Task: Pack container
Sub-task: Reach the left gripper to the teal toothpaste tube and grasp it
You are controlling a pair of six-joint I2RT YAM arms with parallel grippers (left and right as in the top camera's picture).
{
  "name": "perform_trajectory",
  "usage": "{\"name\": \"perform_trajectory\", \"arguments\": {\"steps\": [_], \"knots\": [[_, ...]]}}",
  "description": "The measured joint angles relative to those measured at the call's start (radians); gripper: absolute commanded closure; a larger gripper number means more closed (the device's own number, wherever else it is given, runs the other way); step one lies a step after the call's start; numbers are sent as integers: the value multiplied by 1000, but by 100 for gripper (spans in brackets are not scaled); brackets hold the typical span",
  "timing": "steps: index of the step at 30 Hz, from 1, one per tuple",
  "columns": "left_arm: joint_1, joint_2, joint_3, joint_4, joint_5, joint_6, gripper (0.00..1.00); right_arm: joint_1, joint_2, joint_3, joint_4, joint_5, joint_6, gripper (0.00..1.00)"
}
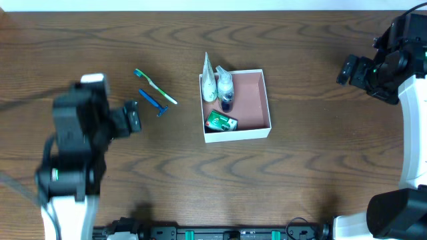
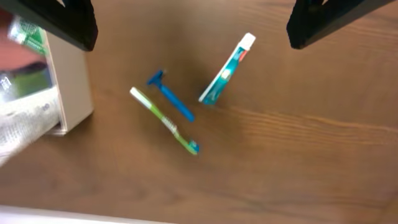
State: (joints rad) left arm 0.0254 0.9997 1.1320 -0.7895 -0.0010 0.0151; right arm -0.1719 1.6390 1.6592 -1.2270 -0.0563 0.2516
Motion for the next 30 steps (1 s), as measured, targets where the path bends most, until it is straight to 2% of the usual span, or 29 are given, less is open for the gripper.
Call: {"name": "perform_trajectory", "arguments": {"steps": [5,10,19,30], "knots": [[0,181,55,-19,-7,156,2,0,0,0,0,0,0,1],[23,313,55,12,-14,245,2,0,0,0,0,0,0,1],[119,540,55,35,-29,282,2,0,0,0,0,0,0,1],[146,625,55,22,2,285,2,0,0,0,0,0,0,1]]}}
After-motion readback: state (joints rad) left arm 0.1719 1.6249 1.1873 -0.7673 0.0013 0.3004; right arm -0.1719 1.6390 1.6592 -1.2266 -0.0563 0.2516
